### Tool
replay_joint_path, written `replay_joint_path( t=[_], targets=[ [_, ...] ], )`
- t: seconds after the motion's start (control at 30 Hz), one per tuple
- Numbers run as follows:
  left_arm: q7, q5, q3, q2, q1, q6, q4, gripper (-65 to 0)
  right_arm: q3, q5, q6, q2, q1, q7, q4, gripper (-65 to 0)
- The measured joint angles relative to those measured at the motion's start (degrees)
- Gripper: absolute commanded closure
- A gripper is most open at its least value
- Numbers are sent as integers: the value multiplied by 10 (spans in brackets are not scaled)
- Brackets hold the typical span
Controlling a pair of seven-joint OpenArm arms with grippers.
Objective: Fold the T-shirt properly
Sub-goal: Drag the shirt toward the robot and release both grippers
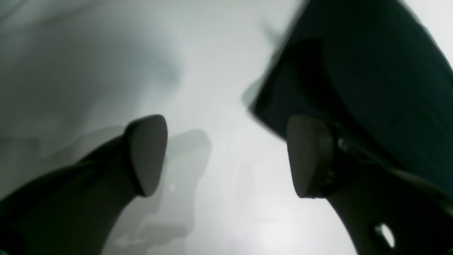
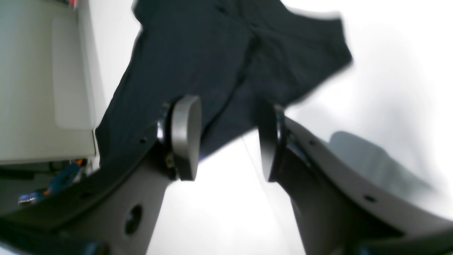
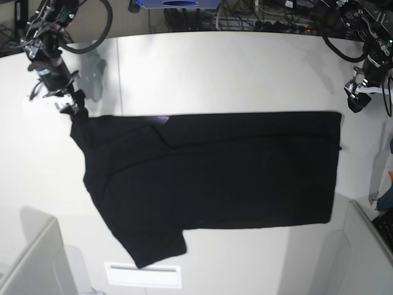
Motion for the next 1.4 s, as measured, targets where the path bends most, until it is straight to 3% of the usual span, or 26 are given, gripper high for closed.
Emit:
replay_joint_path(
  t=[0.1, 0.2, 0.4, 0.57, 0.67, 0.77, 0.87, 0.97, 1.23, 1.3, 1.37, 1.4],
  targets=[
    [-5, -2, 3, 5, -32, -5, -55, -367, -2, -4, -8, -19, -9, -8, -47, -245],
    [-47, -4, 27, 1, -50, -2, -98, -319, -2, -5, -11, -15, -7, -3, -65, -245],
    [-129, -7, 130, -20, -58, -2, -161, -323, -2, -83, -9, -17, 16, 0, -73, -249],
    [-167, -20, 137, -24, -68, 21, -193, -318, 3, -96, -8, -34, 46, 0, -126, -251],
    [-173, -22, 136, -29, -84, 22, -217, -313, 4, -91, -8, -33, 73, 13, -156, -251],
    [-179, -26, 136, -28, -91, 20, -228, -304, 4, -83, -6, -33, 82, 66, -181, -251],
    [-183, -26, 145, -31, -90, 22, -230, -206, 4, -72, 6, -33, 86, 105, -206, -251],
    [-178, -24, 171, -39, -88, 22, -231, -105, 4, -66, 8, -23, 102, 108, -231, -251],
    [-174, -24, 175, -41, -88, 22, -232, -44, 6, -51, 23, -16, 133, 127, -283, -240],
    [-172, -24, 175, -41, -88, 22, -231, 0, 6, -56, 23, -15, 137, 126, -286, -192],
    [-172, -24, 175, -41, -86, 22, -231, 0, 6, -75, 22, -15, 138, 123, -286, -44],
    [-172, -24, 175, -41, -86, 22, -230, 0, 5, -82, 22, -15, 139, 121, -286, 0]
  ],
)
